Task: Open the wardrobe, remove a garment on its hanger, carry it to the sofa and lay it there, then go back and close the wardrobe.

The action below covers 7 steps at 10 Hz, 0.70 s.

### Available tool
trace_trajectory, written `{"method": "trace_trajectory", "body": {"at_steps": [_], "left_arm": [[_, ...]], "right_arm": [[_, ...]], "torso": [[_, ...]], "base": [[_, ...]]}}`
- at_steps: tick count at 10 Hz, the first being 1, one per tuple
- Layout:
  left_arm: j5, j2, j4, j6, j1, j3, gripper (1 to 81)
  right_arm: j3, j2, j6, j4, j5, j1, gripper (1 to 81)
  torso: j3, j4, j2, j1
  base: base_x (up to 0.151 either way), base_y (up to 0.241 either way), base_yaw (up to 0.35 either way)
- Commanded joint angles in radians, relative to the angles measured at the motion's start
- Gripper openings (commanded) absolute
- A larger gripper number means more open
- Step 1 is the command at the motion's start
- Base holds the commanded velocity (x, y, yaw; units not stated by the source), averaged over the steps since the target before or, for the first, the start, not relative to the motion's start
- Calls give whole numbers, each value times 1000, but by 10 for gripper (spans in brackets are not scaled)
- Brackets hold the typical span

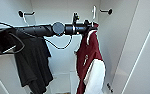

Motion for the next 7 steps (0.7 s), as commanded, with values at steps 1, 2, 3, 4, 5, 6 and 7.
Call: {"method": "trace_trajectory", "body": {"at_steps": [1,2,3,4,5,6,7], "left_arm": [[-90,3,27,17,-192,-7,10],[-90,3,27,17,-190,-6,10],[-90,3,25,17,-192,-6,10],[-90,3,27,17,-190,-1,10],[-90,3,27,17,-189,0,10],[-90,3,27,17,-186,3,10],[-90,6,27,17,-180,3,10]], "right_arm": [[10,5,0,-3,-57,36,811],[10,7,0,-3,-57,36,811],[10,7,0,-3,-57,36,811],[10,7,-1,-3,-57,36,811],[10,8,-1,-3,-58,36,811],[10,8,-3,-3,-57,36,811],[10,8,-3,-3,-58,36,811]], "torso": [[0,0,0,0],[0,0,0,0],[0,0,0,0],[0,0,0,0],[0,0,0,0],[0,0,0,0],[0,0,0,0]], "base": [[-120,0,0],[-120,0,0],[-123,0,0],[-124,0,0],[-127,0,0],[-127,0,0],[-127,0,0]]}}
